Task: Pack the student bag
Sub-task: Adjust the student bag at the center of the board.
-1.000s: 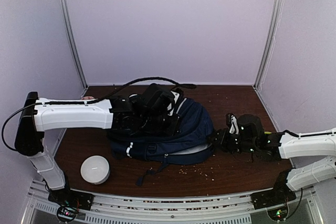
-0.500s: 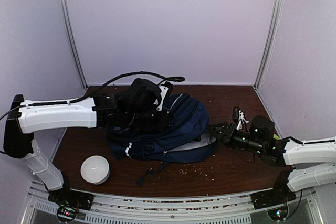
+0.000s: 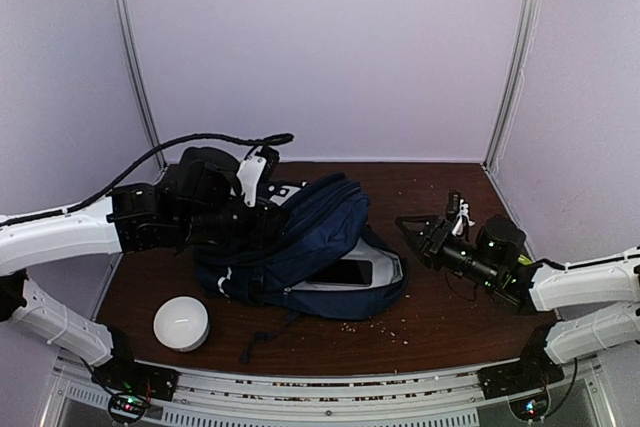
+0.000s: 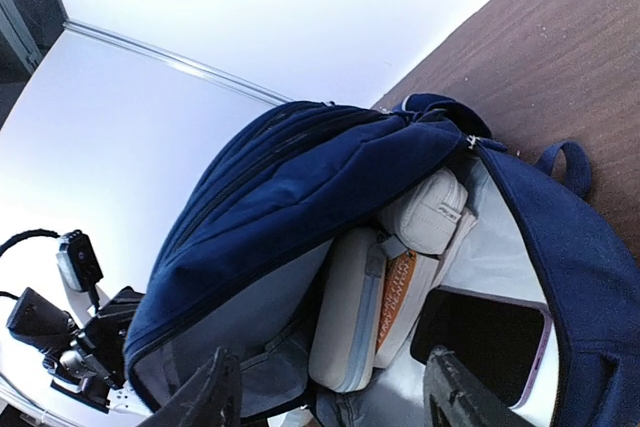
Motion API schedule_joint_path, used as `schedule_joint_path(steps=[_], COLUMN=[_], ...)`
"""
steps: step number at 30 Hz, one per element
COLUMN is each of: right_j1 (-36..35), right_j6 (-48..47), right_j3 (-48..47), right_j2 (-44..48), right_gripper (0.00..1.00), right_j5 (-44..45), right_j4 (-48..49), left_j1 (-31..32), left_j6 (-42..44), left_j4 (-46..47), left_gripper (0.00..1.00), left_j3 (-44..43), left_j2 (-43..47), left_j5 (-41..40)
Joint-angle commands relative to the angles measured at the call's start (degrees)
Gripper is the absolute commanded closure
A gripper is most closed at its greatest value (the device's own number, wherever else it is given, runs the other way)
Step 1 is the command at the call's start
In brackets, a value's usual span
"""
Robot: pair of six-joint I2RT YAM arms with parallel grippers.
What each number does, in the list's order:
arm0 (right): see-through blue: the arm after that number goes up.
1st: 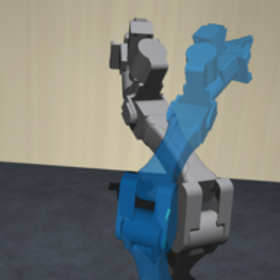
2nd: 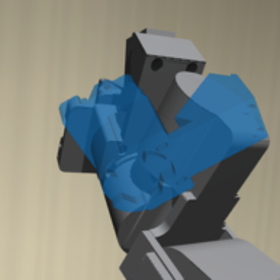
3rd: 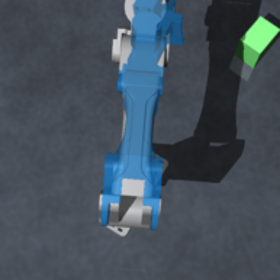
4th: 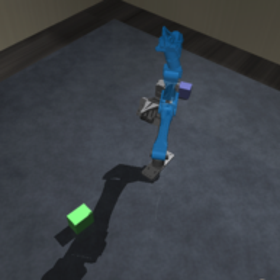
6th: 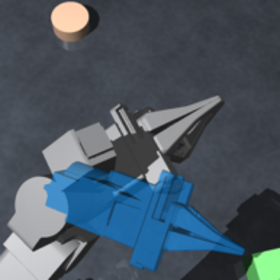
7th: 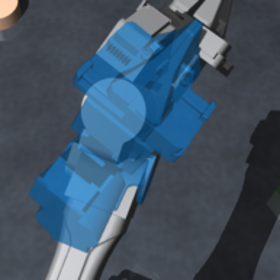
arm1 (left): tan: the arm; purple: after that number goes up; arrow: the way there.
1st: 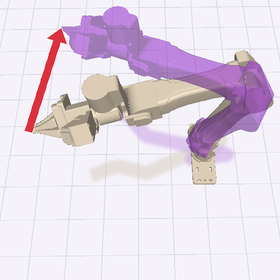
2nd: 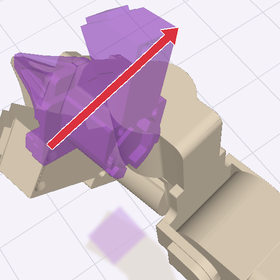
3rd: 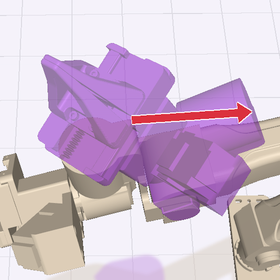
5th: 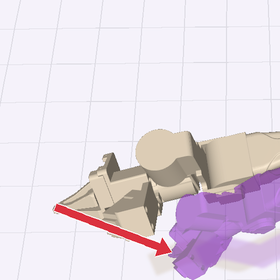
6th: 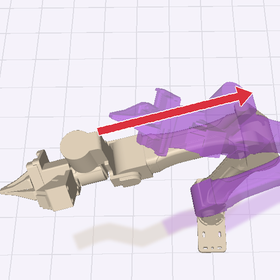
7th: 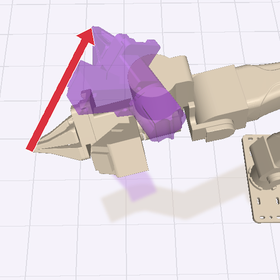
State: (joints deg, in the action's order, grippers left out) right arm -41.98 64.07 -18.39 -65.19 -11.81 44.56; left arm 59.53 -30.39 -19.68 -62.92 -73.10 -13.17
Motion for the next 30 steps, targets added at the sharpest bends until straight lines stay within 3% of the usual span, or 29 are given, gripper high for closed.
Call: schedule_joint_path(steps=[1, 5, 7, 15, 22, 30], right_j1=[-0.01, -3.28, -4.91, -11.24, -16.03, -18.06], right_j6=[1.72, -11.75, -17.41, -27.95, -29.03, -30.58], right_j3=[-2.29, -10.17, -11.87, -16.64, -13.98, -14.51], right_j2=[-6.01, -6.9, -7.39, -14.08, -19.18, -21.2], right_gripper=[0.39, 0.4, 0.4, 0.37, 0.35, 0.33], right_j5=[-2.43, 2.42, 7.0, 22.21, 29.46, 46.83], right_j4=[6.38, -11.74, -15.33, -14.69, -3.57, 5.94], left_j1=[-1.08, -1.08, -1.08, -1.08, -1.08, -1.08], left_j6=[-2.32, -3.33, -3.3, -2.73, -0.46, -0.21], left_j4=[6.14, 6.26, 6.83, 8.86, 8.67, 10.06], left_gripper=[1.0, 1.0, 1.0, 1.0, 1.0, 1.0], left_j3=[0.46, -0.12, -0.62, -4.82, -9.89, -9.95], left_j2=[2.55, 1.47, 0.87, -2.21, -4.55, -5.83], left_j5=[-2.45, -3.08, -2.97, -0.56, 0.62, 2.2])
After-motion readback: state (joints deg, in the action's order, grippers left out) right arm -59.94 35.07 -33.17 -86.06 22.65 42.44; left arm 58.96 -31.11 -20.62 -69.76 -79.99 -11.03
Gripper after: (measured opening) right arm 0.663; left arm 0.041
